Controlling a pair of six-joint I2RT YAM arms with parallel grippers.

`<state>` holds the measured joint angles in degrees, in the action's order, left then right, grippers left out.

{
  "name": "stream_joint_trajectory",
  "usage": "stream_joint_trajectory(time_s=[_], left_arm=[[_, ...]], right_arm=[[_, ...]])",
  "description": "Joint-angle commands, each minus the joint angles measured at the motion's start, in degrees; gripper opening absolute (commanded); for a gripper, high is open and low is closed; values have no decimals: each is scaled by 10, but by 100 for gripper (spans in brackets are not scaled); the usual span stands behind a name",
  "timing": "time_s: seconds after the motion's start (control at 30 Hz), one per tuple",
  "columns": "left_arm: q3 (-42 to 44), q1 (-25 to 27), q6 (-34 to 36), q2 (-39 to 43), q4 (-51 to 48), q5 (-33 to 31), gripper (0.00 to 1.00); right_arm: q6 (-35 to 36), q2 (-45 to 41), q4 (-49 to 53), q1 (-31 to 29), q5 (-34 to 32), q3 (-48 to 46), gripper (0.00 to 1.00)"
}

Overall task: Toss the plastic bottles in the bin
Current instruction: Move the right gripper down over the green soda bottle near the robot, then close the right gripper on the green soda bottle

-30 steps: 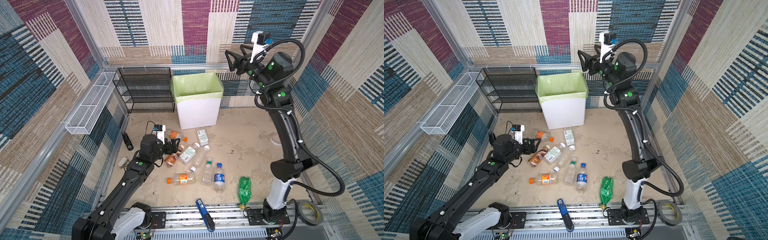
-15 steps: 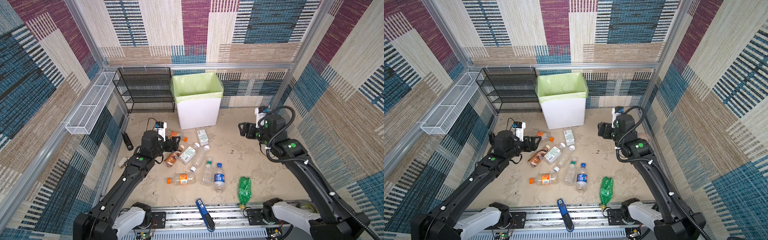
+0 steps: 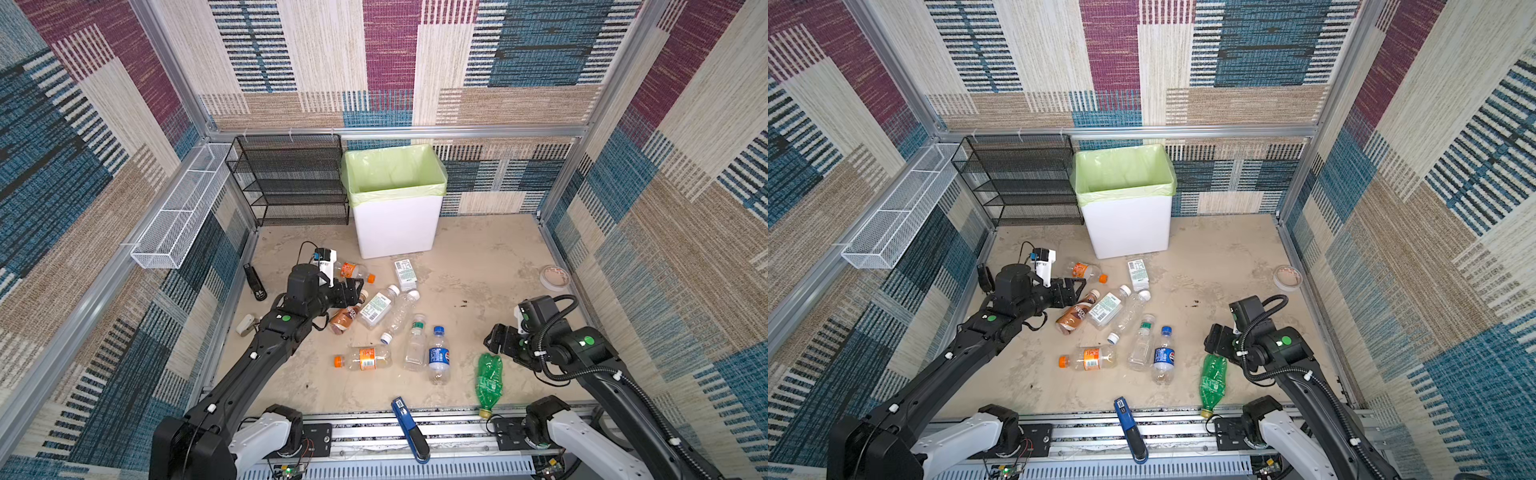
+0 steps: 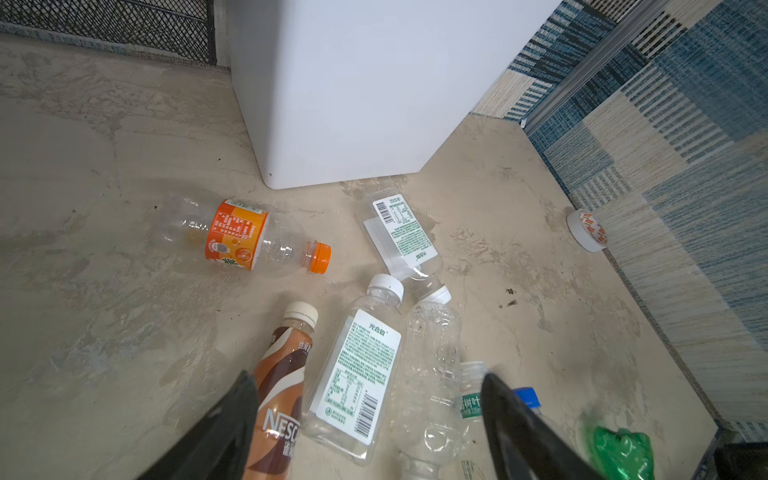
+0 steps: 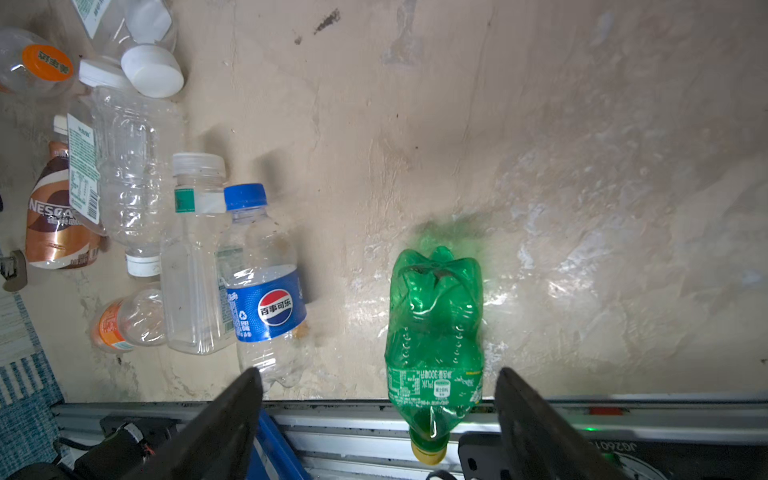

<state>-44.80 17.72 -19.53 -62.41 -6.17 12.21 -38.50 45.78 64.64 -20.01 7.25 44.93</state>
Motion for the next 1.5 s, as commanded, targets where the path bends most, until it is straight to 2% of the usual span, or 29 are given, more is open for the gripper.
stream_joint_trajectory(time_s=[0.0, 0.43, 0.73, 0.93, 1.1, 1.27, 1.47], left_arm=[[2, -1, -3, 4, 14, -1, 85], [9, -1, -13, -12, 38, -1, 86], [13, -5, -14, -13, 44, -3, 86], [14, -10, -15, -14, 44, -1, 86], [15, -14, -18, -17, 45, 4, 86], [15, -17, -19, -20, 48, 5, 86], [13, -18, -18, -26, 43, 4, 86]], right_arm=[[-4, 21, 3, -7, 3, -3, 90], [-35, 97, -25, -33, -30, -26, 91], [-45, 149, -74, -41, -23, -65, 89], [-63, 162, -99, -43, -17, -84, 84], [-89, 164, -126, -46, -11, -114, 75], [-97, 178, -148, -50, -29, -102, 65], [-77, 235, -227, -50, -63, -58, 59]])
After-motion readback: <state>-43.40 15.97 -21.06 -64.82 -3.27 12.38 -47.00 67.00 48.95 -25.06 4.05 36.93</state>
